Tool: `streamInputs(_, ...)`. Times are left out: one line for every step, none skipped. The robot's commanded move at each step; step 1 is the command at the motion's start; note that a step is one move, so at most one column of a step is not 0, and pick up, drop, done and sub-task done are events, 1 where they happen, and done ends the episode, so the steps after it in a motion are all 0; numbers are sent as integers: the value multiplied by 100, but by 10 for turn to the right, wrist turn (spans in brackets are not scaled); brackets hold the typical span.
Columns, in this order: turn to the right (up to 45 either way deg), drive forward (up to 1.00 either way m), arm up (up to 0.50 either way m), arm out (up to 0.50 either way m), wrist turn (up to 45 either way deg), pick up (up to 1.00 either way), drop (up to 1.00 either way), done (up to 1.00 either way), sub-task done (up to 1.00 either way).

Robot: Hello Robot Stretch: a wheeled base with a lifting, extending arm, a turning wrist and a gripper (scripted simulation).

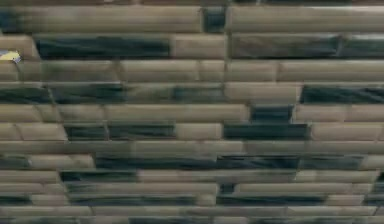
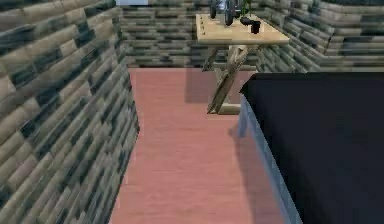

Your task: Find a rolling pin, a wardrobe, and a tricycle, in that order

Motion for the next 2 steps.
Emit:
streamInputs(450, 0, 0, 0, 0, 0, 0, 0, 0)
streamInputs(330, 0, 0, 0, 0, 0, 0, 0, 0)
